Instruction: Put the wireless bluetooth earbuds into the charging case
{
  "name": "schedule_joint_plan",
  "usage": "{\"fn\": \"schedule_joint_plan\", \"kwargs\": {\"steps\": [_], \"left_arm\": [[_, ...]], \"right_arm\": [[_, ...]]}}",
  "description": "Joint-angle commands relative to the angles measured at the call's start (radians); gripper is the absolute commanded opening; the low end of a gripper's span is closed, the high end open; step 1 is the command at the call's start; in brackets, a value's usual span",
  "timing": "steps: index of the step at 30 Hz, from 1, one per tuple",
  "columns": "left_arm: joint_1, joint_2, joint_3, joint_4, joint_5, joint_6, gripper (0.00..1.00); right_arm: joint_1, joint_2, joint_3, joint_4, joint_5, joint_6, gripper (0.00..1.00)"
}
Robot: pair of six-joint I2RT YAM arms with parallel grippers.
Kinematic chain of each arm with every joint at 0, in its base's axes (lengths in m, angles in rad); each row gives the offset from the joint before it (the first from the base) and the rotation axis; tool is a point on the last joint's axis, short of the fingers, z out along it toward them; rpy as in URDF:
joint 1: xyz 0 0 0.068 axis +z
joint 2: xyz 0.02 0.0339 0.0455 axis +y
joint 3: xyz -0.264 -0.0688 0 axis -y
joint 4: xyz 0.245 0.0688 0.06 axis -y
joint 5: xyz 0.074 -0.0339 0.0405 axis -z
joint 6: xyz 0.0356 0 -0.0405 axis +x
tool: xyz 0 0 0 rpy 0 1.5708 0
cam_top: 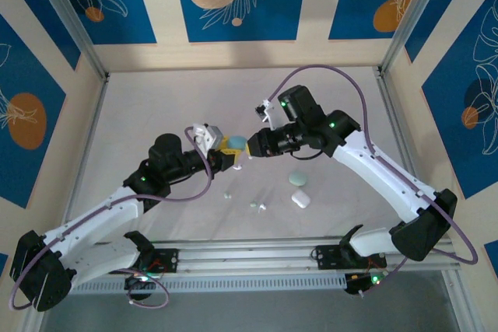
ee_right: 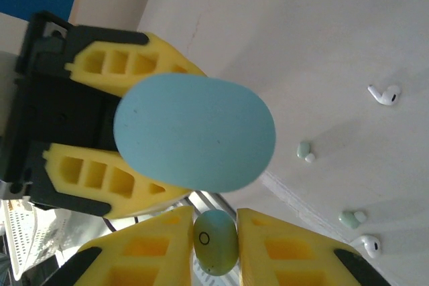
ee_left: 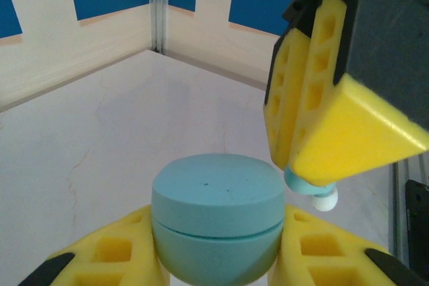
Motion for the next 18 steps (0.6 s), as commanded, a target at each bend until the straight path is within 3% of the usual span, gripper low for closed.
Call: {"fn": "schedule_joint_plan", "kwargs": {"steps": [1,18], "left_arm": [[-0.006,0.007,0.021,0.029,0.049,0.022,0.31],[-0.007,0.001,0.012,0.069,0.113,0.004,0.31]], "right_arm": [[0.003,0.021,0.036,0.011,-0.022,0.012,0.22],[-0.007,0.040,0.048,0.053,0.021,0.032,0.21]]}}
